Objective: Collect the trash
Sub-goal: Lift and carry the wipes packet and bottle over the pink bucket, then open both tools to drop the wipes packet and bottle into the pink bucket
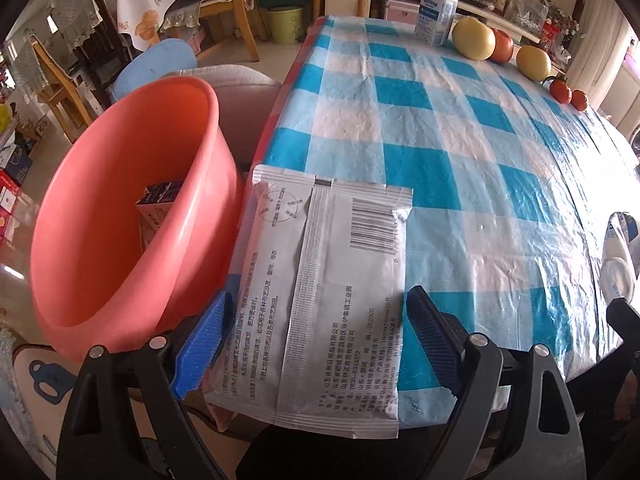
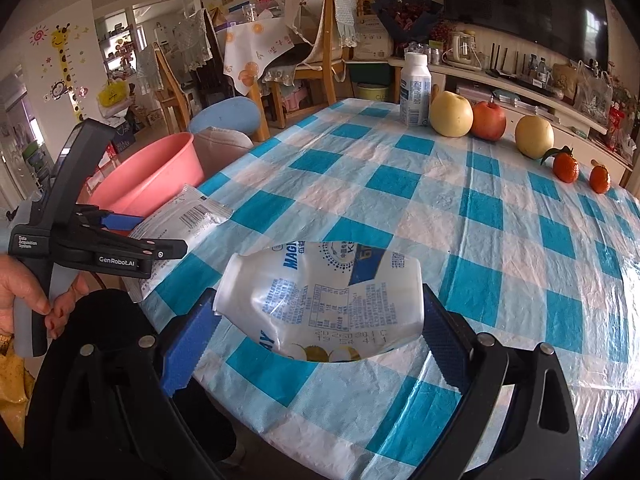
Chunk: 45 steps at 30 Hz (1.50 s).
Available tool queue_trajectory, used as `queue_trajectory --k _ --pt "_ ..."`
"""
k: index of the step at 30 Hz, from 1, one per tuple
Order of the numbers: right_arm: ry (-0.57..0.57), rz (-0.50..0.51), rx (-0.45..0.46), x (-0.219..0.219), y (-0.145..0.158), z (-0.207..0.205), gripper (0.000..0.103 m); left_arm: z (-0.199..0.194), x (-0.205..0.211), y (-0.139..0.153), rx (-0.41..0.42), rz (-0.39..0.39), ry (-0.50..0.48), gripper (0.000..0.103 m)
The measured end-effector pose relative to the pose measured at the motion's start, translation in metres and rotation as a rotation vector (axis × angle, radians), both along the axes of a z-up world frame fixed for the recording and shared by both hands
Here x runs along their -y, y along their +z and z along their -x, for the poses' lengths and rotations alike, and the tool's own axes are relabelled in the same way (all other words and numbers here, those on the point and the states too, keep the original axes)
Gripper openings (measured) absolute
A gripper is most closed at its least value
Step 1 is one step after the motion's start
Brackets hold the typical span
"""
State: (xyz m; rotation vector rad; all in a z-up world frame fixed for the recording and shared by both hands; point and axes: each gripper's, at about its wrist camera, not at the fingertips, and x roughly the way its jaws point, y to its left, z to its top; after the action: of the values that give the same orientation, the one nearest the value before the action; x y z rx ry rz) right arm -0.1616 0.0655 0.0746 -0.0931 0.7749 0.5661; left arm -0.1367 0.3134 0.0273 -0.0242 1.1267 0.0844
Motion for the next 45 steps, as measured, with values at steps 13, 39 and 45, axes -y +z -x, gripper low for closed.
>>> queue_trajectory --k 13,39,45 --pt "0.002 -0.037 -0.038 0.013 -0.009 -0.004 0.095 -0.006 0.009 -0.006 -0.007 -0.005 -0.022 0.08" --pt "0.038 0.048 -0.023 -0.018 -0.002 -0.002 0.095 0.017 -0.002 0.08 0.292 -0.034 0.023 0.078" --pt "0.089 0.071 0.001 -0.047 0.01 -0.003 0.095 0.026 -0.032 0.091 0.335 -0.068 0.086 0.078"
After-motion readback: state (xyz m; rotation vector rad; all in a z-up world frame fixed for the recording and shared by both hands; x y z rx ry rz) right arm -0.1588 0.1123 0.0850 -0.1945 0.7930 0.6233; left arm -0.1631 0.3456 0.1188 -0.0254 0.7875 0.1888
